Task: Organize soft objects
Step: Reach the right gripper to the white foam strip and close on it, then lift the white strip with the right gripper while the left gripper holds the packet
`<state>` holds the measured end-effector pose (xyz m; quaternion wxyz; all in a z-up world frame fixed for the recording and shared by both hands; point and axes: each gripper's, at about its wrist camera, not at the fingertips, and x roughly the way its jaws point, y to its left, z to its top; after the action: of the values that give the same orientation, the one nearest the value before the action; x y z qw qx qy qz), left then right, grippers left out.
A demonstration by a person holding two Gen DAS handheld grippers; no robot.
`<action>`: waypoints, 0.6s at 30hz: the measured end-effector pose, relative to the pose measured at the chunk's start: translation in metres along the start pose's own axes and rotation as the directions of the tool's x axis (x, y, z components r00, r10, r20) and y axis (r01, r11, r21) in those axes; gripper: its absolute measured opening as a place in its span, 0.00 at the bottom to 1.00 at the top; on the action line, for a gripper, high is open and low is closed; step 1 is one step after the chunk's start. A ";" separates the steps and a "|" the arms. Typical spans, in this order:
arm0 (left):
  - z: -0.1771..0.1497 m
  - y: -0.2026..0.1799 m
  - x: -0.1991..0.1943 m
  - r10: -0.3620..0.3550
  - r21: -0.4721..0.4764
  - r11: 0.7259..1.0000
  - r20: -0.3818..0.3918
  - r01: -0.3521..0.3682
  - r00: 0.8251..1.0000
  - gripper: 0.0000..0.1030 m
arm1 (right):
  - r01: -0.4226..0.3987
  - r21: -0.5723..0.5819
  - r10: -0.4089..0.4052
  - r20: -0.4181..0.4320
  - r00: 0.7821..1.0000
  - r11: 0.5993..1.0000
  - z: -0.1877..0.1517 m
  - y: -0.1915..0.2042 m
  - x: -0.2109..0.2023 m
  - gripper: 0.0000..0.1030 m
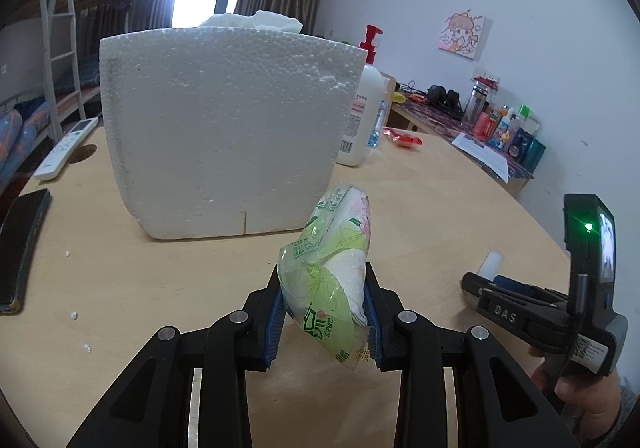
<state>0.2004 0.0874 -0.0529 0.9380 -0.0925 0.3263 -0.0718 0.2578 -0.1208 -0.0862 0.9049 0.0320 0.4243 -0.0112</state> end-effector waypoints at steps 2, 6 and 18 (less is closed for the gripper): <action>-0.001 0.000 -0.001 -0.001 0.000 1.000 -0.001 0.001 1.000 0.35 | -0.019 -0.013 0.019 -0.003 1.000 1.000 -0.002 0.000 -0.003 0.41; -0.002 -0.001 -0.001 -0.002 0.007 1.000 0.003 0.002 1.000 0.35 | -0.094 -0.030 0.094 -0.016 0.995 0.995 -0.004 -0.006 -0.009 0.26; -0.002 -0.003 -0.002 0.005 0.020 1.000 0.010 -0.005 1.000 0.35 | -0.145 -0.136 0.150 0.027 0.988 0.980 -0.011 -0.014 -0.031 0.12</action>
<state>0.1977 0.0845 -0.0530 0.9407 -0.0828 0.3209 -0.0722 0.2293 -0.1340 -0.0698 0.9110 0.0024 0.4038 0.0837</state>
